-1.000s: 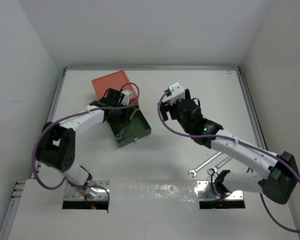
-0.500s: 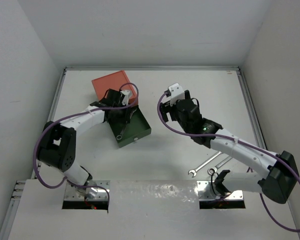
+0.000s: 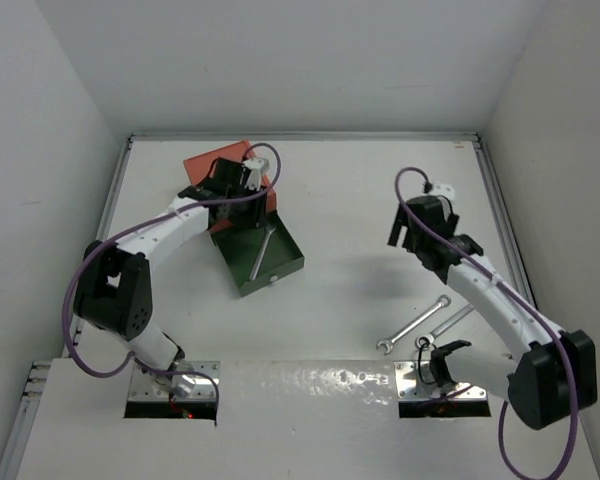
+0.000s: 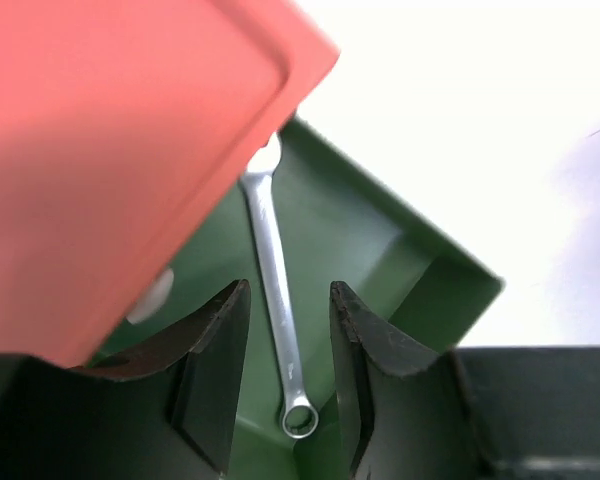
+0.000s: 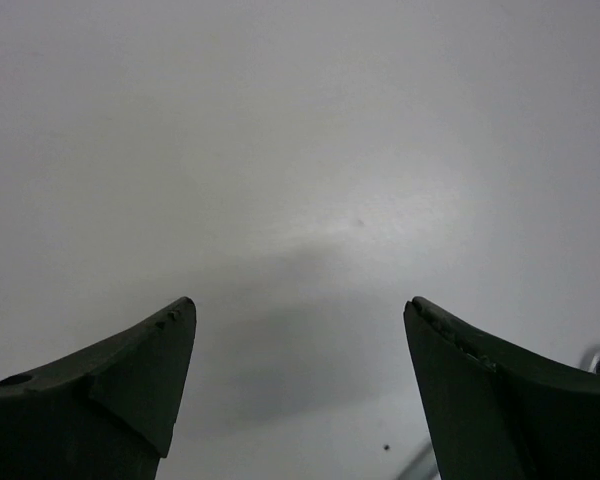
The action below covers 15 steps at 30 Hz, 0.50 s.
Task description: Sort the tools into containers
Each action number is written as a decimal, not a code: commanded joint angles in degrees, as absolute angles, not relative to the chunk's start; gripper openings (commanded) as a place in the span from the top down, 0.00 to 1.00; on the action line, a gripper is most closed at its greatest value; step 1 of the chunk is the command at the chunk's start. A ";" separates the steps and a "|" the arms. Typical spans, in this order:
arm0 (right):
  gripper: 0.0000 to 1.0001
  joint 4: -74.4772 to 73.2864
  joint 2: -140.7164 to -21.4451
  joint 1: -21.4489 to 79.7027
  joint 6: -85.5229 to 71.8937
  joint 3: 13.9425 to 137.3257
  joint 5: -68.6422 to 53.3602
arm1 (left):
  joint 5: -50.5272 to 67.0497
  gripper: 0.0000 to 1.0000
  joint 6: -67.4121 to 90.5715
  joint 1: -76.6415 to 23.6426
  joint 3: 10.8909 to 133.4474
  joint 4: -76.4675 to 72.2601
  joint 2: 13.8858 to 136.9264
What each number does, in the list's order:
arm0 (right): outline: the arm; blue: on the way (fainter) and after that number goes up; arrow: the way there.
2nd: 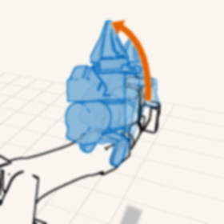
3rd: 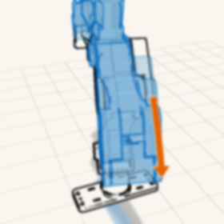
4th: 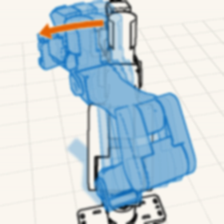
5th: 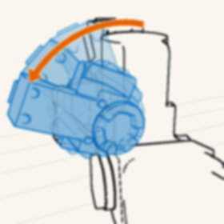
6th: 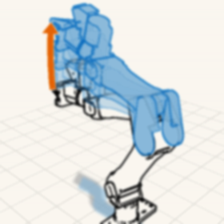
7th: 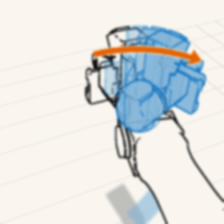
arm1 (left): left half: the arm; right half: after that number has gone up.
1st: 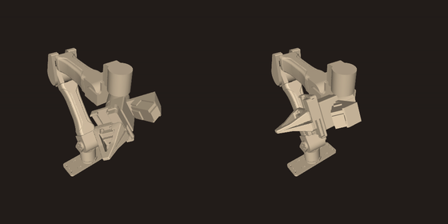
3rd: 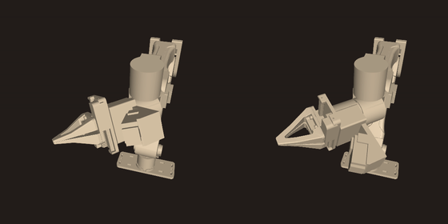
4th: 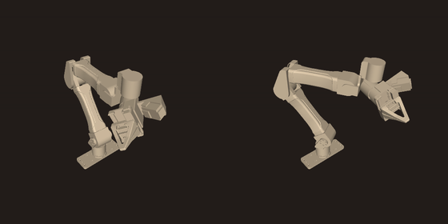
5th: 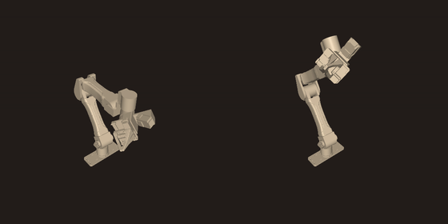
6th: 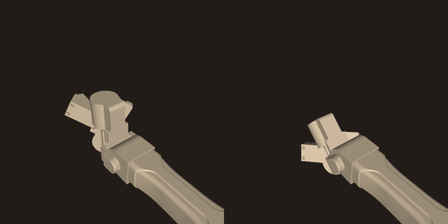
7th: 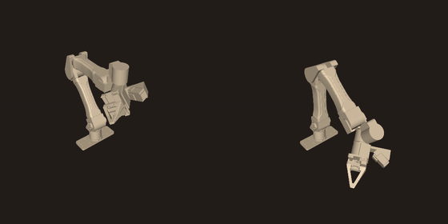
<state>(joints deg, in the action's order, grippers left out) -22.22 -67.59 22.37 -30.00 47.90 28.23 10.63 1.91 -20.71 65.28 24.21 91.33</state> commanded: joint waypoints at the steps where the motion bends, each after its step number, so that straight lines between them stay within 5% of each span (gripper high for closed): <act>1: 0.18 -27.94 -61.80 15.66 -42.96 39.14 23.05 | 13.27 0.65 1.06 -21.53 71.09 25.05 91.58; 15: 0.24 -29.89 -60.81 12.66 -56.33 21.45 25.23 | 18.11 0.65 -4.13 -21.53 82.96 32.96 90.79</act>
